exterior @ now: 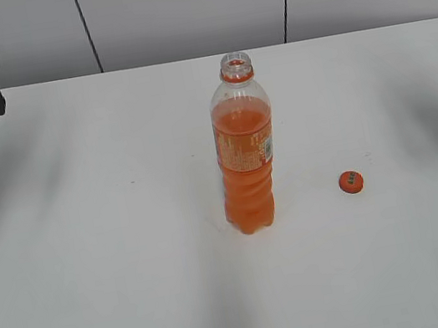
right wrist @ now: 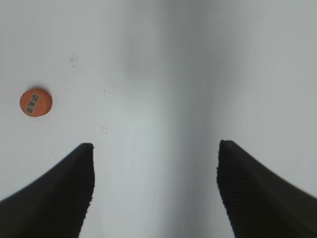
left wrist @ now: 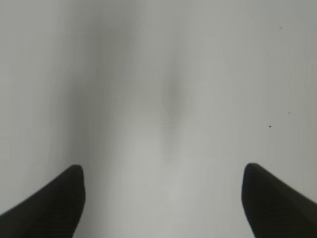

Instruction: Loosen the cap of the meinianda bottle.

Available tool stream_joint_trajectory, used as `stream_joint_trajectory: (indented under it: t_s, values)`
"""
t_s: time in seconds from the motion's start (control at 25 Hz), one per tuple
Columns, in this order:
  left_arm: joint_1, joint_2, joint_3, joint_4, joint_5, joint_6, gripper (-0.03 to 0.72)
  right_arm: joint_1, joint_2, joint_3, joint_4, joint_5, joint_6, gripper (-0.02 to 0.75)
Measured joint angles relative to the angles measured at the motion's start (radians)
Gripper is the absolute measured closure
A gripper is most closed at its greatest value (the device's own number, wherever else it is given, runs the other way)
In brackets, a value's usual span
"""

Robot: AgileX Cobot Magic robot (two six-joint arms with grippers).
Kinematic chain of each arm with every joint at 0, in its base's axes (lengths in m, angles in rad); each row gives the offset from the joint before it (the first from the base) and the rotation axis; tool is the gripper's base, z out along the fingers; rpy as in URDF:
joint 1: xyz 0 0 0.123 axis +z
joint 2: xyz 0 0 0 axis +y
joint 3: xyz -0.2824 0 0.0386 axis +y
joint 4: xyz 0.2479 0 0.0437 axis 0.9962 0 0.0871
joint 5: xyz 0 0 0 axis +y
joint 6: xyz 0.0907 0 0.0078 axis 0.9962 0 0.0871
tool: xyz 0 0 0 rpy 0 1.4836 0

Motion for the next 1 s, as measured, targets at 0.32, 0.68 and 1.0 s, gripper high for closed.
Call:
stream_joint_trajectory:
  t_s: [0.32,0.68,1.0]
  values:
    - [0.000,-0.133,-0.003,0.034,0.164,0.001,0.106,0.001,-0.159,0.000,0.000,0.065,-0.027,0.159]
    - [0.000,-0.401,0.080,0.063,0.211,0.001,0.106,0.001,-0.396,0.000,0.000,0.171,-0.037,0.159]
    - [0.000,-0.740,0.291,0.121,0.121,0.001,0.106,0.001,-0.589,0.013,0.001,0.247,-0.038,0.159]
